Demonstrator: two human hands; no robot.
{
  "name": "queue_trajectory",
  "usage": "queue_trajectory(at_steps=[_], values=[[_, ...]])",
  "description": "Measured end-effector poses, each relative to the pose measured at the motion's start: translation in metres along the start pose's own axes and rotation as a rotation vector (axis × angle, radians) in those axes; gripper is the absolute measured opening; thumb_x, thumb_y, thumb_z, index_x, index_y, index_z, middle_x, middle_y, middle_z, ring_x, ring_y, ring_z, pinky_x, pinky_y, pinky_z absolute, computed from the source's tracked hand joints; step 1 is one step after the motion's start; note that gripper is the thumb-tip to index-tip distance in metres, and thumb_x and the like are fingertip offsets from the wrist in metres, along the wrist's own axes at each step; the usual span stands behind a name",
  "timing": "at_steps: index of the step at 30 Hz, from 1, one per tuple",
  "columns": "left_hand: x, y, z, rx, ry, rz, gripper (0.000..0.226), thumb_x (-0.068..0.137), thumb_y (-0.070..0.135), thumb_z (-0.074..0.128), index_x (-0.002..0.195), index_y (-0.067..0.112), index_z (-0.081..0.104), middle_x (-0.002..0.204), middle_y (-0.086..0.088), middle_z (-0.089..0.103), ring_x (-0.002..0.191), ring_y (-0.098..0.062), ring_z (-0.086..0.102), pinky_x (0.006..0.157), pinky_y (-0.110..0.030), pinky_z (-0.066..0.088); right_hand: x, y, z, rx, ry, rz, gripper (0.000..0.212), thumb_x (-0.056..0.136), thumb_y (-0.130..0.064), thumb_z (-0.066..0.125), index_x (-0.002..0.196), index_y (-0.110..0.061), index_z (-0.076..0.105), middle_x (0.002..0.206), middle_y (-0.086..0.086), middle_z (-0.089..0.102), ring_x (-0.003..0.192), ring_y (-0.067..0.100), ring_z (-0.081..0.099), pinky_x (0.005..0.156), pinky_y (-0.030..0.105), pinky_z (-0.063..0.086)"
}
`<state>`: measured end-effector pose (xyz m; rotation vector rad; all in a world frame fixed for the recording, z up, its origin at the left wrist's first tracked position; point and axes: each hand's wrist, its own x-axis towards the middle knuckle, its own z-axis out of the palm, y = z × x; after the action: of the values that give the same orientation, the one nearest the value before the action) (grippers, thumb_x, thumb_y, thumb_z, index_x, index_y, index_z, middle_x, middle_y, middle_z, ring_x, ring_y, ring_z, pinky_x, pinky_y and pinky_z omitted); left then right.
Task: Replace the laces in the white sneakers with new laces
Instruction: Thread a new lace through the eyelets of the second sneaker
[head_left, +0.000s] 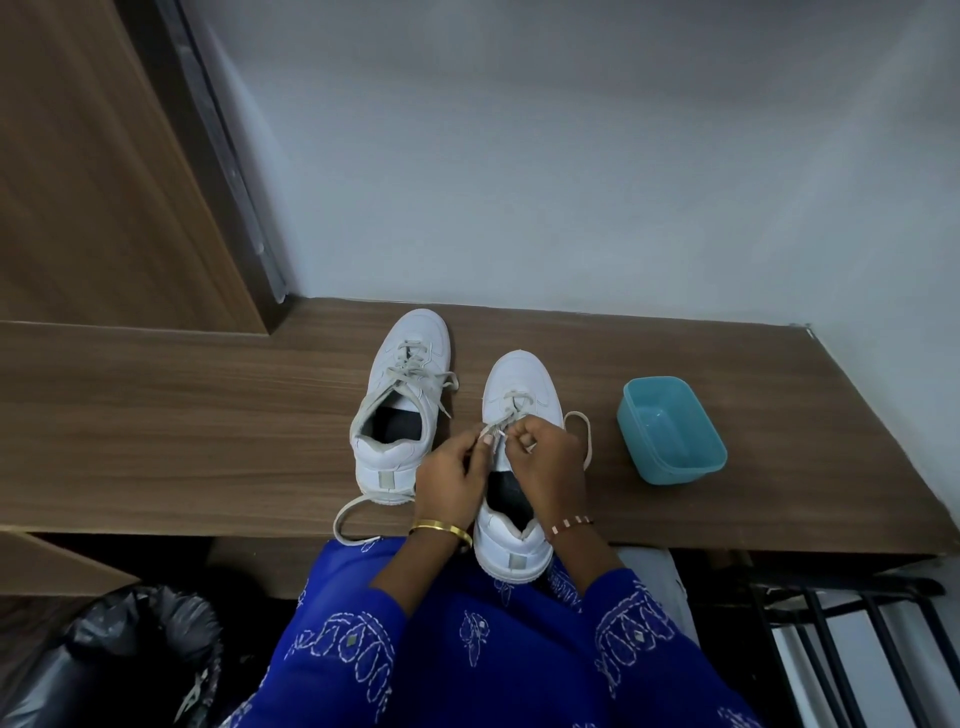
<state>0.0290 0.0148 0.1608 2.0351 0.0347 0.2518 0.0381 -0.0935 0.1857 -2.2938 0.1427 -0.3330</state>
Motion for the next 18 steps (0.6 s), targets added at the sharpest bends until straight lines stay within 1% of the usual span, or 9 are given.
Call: queue_trajectory(at_steps=[3,5,6,7,9,10,12,15,18], values=[[0.001,0.001,-0.002,0.026,-0.006,0.023,0.025,0.093,0.024,0.053,0.086,0.004,0.066,0.077,-0.014,0.067,0.069,-0.023,0.059,0.052,-0.005,0.031,0.000,0.000,-0.001,0.010,0.007,-0.018,0.012,0.085,-0.006,0.059,0.082,0.000,0.069,0.075,0.012,0.070,0.070,0.017,0.061,0.069,0.030,0.050],[0.001,0.004,-0.004,-0.002,-0.029,0.015,0.022,0.093,0.026,0.052,0.093,0.012,0.069,0.079,-0.003,0.069,0.067,-0.009,0.057,0.057,-0.003,0.035,0.003,0.000,-0.001,0.013,-0.008,-0.031,0.012,0.085,-0.006,0.060,0.083,0.001,0.070,0.079,0.013,0.071,0.075,0.022,0.065,0.072,0.032,0.051],[0.001,0.006,-0.005,-0.032,-0.037,-0.009,0.022,0.094,0.027,0.050,0.097,0.016,0.070,0.081,0.003,0.068,0.071,-0.005,0.056,0.061,-0.003,0.037,0.004,0.000,0.000,0.015,-0.020,-0.033,0.012,0.085,-0.006,0.060,0.083,0.000,0.070,0.080,0.013,0.071,0.076,0.023,0.065,0.073,0.034,0.052],[0.002,0.007,-0.006,-0.064,-0.043,-0.049,0.024,0.095,0.028,0.049,0.097,0.018,0.070,0.081,0.005,0.068,0.073,-0.005,0.057,0.064,-0.005,0.039,0.006,-0.001,0.000,0.014,-0.028,-0.031,0.012,0.085,-0.007,0.061,0.084,0.000,0.070,0.080,0.012,0.071,0.076,0.024,0.065,0.073,0.035,0.052],[0.008,0.008,-0.007,-0.106,-0.067,-0.139,0.028,0.096,0.031,0.046,0.088,0.015,0.068,0.074,0.001,0.065,0.072,-0.011,0.057,0.068,-0.022,0.043,0.007,-0.002,0.000,0.008,-0.033,-0.033,0.011,0.085,-0.007,0.061,0.084,-0.001,0.071,0.080,0.012,0.071,0.077,0.024,0.065,0.074,0.034,0.052],[0.013,0.008,-0.007,-0.085,-0.091,-0.165,0.030,0.095,0.031,0.047,0.081,0.013,0.066,0.068,0.001,0.062,0.069,-0.013,0.055,0.066,-0.027,0.042,0.007,-0.002,0.000,0.008,-0.033,-0.033,0.011,0.085,-0.007,0.061,0.085,-0.001,0.070,0.081,0.012,0.071,0.078,0.024,0.065,0.074,0.033,0.051],[0.023,0.009,-0.006,-0.021,-0.150,-0.195,0.025,0.092,0.029,0.053,0.076,0.015,0.066,0.067,0.003,0.061,0.069,-0.015,0.055,0.067,-0.027,0.042,0.006,-0.003,-0.001,0.012,-0.025,-0.032,0.011,0.085,-0.006,0.061,0.085,0.000,0.070,0.081,0.013,0.071,0.077,0.024,0.065,0.073,0.032,0.050],[0.031,0.012,-0.005,-0.131,-0.184,-0.231,0.013,0.087,0.020,0.062,0.090,0.013,0.073,0.081,-0.004,0.069,0.076,-0.015,0.061,0.077,-0.028,0.048,0.003,-0.003,-0.002,0.022,0.007,-0.034,0.011,0.086,-0.005,0.060,0.086,0.001,0.069,0.080,0.013,0.070,0.077,0.024,0.064,0.072,0.031,0.049],[0.030,0.015,-0.004,-0.169,-0.155,-0.220,0.011,0.085,0.013,0.064,0.087,0.006,0.072,0.079,-0.007,0.068,0.072,-0.013,0.059,0.075,-0.025,0.048,0.002,-0.001,-0.006,0.001,-0.025,-0.053,0.011,0.085,-0.006,0.061,0.087,0.000,0.069,0.083,0.013,0.070,0.079,0.024,0.064,0.072,0.026,0.046]])
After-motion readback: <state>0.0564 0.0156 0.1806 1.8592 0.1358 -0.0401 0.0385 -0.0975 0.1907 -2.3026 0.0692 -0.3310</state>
